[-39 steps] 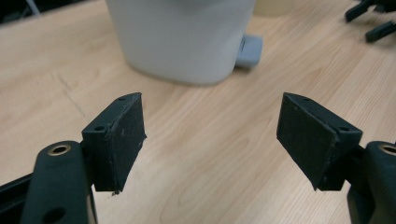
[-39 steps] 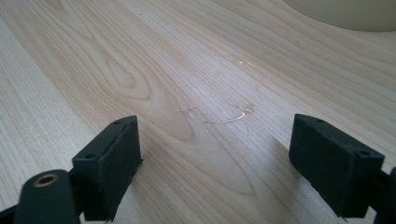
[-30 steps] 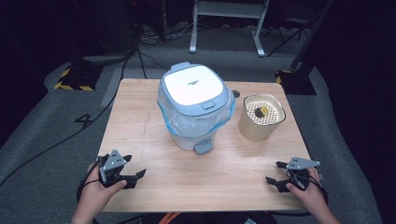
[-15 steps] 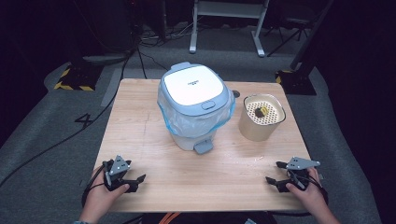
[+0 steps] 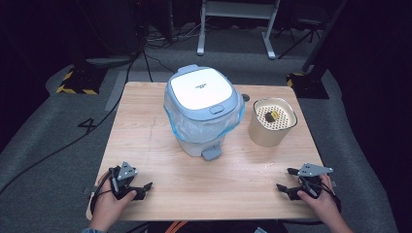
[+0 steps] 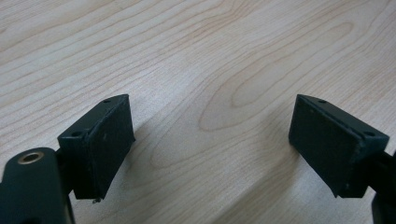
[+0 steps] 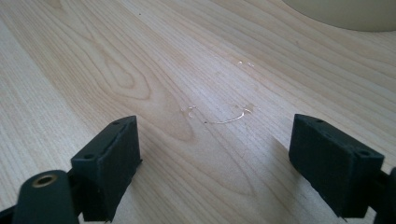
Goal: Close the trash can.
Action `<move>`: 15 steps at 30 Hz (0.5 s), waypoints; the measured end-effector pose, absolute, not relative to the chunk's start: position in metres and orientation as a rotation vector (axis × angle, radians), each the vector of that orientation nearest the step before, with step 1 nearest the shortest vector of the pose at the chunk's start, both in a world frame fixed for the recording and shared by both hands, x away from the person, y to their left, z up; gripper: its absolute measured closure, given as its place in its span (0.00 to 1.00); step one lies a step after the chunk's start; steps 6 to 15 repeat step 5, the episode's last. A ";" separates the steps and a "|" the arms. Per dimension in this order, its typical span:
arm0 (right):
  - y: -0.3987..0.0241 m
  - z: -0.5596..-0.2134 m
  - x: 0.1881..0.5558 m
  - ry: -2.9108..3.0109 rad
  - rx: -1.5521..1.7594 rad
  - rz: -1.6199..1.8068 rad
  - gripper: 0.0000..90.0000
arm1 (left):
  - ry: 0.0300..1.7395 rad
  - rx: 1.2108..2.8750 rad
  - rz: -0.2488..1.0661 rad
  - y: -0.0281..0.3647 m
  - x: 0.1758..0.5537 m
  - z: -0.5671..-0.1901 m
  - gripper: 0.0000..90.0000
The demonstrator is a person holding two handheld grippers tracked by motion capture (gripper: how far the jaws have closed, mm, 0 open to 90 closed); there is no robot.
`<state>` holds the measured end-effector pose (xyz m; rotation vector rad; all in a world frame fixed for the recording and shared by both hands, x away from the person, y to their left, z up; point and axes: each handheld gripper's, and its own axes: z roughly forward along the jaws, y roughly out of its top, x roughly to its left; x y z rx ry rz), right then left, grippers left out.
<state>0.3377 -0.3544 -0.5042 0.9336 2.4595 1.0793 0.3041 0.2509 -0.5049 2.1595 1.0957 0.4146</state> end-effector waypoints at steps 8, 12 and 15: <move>-0.354 -0.504 0.337 2.453 0.943 1.077 0.18 | 1.096 2.159 0.414 0.251 0.304 -0.505 0.16; -0.354 -0.504 0.337 2.453 0.943 1.077 0.18 | 1.096 2.159 0.414 0.251 0.304 -0.505 0.16; -0.354 -0.504 0.337 2.453 0.943 1.077 0.18 | 1.096 2.159 0.414 0.251 0.304 -0.505 0.16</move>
